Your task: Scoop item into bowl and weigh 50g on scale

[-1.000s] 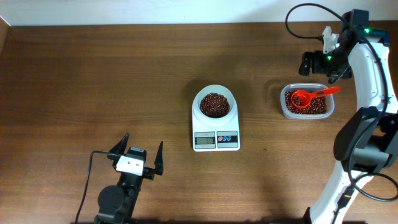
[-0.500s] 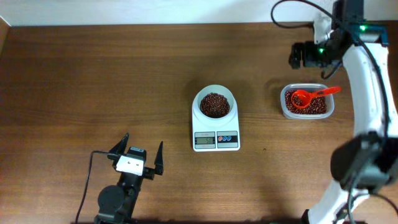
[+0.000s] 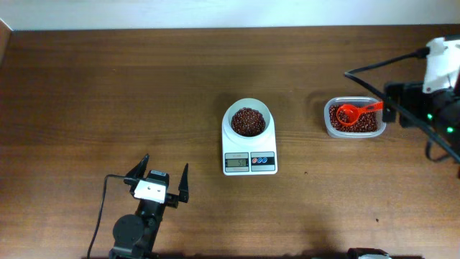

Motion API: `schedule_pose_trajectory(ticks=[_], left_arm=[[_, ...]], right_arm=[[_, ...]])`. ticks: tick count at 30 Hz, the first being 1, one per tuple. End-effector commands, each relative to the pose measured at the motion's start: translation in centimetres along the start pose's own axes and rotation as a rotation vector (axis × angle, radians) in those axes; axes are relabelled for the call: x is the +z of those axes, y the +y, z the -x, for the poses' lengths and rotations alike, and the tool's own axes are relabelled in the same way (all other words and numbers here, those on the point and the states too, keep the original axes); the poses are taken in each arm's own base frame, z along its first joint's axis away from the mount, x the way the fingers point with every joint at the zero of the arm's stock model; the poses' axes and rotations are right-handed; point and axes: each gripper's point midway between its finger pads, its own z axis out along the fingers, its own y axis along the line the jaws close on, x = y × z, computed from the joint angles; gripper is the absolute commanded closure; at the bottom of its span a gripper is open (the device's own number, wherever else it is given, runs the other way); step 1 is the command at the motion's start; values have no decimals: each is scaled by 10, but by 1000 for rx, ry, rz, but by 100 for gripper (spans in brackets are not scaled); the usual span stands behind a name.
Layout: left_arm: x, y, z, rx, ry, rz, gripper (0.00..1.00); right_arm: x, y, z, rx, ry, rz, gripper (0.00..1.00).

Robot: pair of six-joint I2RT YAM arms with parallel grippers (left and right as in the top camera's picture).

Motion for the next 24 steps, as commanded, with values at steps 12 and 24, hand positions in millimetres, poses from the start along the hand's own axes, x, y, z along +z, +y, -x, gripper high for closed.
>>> schedule_pose_trajectory(ticks=[12,24], left_arm=[[0,4,-2,16,8,20,1],[0,4,-2,16,7,20,1]], right_arm=[[163,92,-210,2,113,265,1],[177,113,-237,11,-21,330,1]])
